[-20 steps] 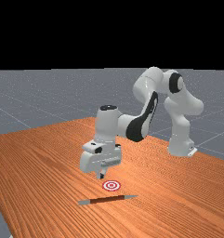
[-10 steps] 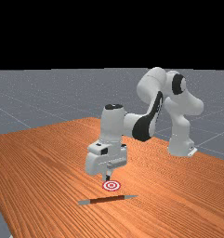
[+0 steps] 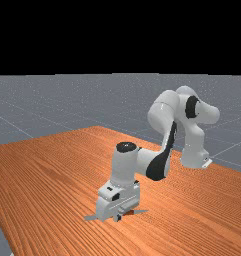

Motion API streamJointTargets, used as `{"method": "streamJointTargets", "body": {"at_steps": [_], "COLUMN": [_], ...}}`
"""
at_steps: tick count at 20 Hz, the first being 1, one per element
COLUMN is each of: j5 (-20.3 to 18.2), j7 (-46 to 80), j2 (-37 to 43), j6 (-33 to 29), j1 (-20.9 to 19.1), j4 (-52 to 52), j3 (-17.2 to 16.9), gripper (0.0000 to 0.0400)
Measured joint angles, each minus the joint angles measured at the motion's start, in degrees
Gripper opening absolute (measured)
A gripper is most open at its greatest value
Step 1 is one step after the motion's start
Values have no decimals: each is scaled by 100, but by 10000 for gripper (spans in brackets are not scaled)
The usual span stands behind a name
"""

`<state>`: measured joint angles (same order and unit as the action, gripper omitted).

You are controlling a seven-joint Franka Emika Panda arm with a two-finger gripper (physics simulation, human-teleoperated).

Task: Pick up the pen and put it to the marker

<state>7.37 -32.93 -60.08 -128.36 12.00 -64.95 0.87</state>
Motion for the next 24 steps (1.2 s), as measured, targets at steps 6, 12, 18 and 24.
{"method": "streamJointTargets", "body": {"at_steps": [6,12,18,24], "j5": [-244,-371,-449,-292], "j7": [-1599,595,-80,75], "j2": [381,-8,-713,-1245], "j6": [-476,-40,-275,223], "j1": [-1074,-206,-60,91], "j4": [-762,36,689,1601], "j3": [403,20,479,261], "gripper": [0,0,0,0]}}
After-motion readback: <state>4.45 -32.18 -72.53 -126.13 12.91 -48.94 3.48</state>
